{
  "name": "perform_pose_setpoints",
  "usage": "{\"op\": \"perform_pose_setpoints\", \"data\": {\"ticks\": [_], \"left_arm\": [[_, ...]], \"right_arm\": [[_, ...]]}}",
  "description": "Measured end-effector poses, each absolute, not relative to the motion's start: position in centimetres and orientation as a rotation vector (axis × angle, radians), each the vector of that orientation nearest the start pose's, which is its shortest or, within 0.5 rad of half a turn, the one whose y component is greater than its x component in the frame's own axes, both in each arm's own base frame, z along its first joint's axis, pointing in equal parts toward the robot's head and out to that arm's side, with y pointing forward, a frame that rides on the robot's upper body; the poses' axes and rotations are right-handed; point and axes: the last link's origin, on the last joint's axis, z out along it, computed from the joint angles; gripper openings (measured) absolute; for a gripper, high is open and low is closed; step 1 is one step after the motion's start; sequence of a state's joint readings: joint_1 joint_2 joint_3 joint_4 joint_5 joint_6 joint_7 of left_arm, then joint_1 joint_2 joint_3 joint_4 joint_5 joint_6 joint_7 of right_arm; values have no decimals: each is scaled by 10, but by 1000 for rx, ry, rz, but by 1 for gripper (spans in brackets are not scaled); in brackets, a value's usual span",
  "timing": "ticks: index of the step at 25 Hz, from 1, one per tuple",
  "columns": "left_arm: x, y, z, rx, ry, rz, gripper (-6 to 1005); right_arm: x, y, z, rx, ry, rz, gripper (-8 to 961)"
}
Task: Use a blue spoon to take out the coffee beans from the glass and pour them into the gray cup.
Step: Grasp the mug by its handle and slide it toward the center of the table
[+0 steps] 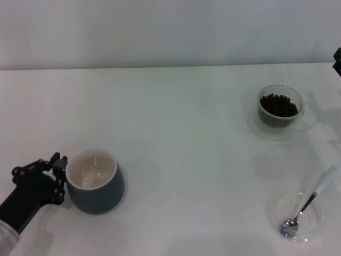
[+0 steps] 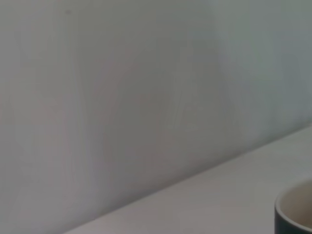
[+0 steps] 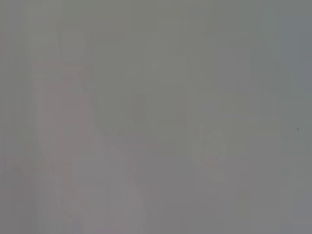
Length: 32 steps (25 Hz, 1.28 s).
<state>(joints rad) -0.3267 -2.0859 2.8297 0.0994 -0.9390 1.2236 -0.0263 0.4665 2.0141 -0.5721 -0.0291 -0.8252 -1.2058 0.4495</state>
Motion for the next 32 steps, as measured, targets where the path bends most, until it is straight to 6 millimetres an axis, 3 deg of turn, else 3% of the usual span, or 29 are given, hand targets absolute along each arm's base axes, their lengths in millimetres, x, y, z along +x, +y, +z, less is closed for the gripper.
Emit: {"op": "perform_pose_setpoints", "data": {"ticks": [10, 17, 24, 32], "left_arm": [[-321, 284, -73, -2016, -322, -547, 87], [-291, 305, -97, -2133, -293, -551, 87], [-269, 304, -117, -2227, -264, -581, 87], [-267, 294, -127, -2295, -231, -563, 88]], "right_arm": [[362, 339, 47, -1482, 643, 781, 869], [359, 342, 46, -1483, 644, 795, 869], [358, 343, 46, -1483, 642, 801, 869], [355, 343, 47, -1483, 630, 813, 869]]}}
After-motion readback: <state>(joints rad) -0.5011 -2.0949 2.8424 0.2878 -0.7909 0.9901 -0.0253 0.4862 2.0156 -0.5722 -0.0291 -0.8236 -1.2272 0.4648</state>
